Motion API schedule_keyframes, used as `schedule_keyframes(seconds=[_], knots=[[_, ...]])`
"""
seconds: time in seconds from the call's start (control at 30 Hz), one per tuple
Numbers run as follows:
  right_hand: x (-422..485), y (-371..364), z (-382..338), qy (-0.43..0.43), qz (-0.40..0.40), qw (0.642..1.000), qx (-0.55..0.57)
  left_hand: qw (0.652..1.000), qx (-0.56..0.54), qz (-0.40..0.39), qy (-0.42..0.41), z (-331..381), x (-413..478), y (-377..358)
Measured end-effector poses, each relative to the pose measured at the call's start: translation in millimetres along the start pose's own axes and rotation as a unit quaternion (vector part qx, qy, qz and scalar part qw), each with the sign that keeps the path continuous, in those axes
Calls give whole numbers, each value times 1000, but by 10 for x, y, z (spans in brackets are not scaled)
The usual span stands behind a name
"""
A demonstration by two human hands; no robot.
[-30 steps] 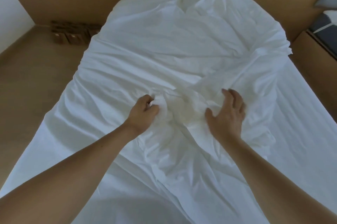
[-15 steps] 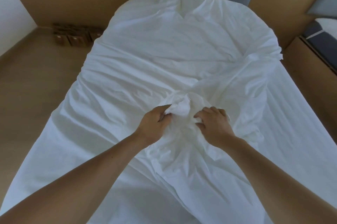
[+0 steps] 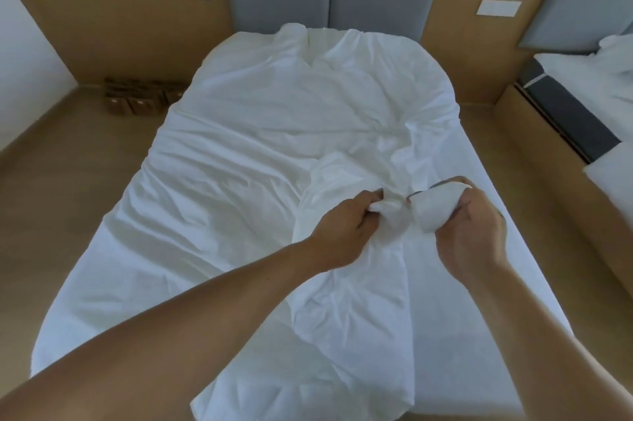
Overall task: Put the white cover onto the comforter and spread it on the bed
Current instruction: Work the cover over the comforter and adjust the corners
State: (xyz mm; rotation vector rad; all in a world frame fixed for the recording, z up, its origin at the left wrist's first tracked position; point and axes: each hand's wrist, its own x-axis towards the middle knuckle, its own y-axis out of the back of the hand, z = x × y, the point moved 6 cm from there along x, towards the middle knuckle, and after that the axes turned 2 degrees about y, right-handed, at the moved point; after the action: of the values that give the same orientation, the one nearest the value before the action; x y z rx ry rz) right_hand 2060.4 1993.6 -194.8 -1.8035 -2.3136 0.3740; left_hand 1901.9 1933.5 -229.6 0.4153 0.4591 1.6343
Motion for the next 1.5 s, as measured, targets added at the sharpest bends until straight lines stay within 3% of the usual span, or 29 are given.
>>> schedule_keyframes(seconds=[0.13,0.23,0.37,0.5,0.6,0.73,0.77,0.8,0.87,0.93,1.07,1.13,1.23,1.37,1.43,1.5], knots=[[-107,585,-433,0,33,999,-37,999,10,36,22,529,32,-540],[-236,872,-531,-82,-7,996,32,994,-29,84,67,714,-49,-932],[-244,1309,-562,-163,20,986,20,985,-87,133,68,1030,-74,-1301],[-165,1563,-556,-175,-60,975,-123,989,-95,99,56,1269,-14,-1581],[-146,1707,-528,-153,-122,929,-315,989,-91,89,69,1314,41,-1670],[-82,1959,-487,-154,-179,822,-518,992,-50,93,69,1334,55,-1750],[-67,2018,-531,-150,-173,813,-536,992,-42,91,80,1327,39,-1800],[-35,2083,-581,-147,-159,823,-525,991,-33,89,94,1318,27,-1859],[44,2150,-712,-133,-125,883,-432,989,-20,96,115,1342,20,-1959],[111,2160,-828,-114,-134,916,-361,984,-32,129,117,1419,71,-2046],[122,2321,-1096,-87,-237,925,-285,974,-52,190,115,1702,255,-2369],[176,2522,-1237,-95,-282,925,-236,961,-123,206,139,1861,402,-2637],[408,2956,-1439,-86,-276,930,-227,957,-124,225,134,2198,635,-3052],[825,3410,-1532,-85,-267,924,-259,968,60,236,64,2521,717,-3447],[847,3526,-1473,-106,-301,913,-254,952,178,249,28,2597,688,-3531],[826,3653,-1422,-130,-296,914,-246,911,302,277,-53,2717,659,-3563]])
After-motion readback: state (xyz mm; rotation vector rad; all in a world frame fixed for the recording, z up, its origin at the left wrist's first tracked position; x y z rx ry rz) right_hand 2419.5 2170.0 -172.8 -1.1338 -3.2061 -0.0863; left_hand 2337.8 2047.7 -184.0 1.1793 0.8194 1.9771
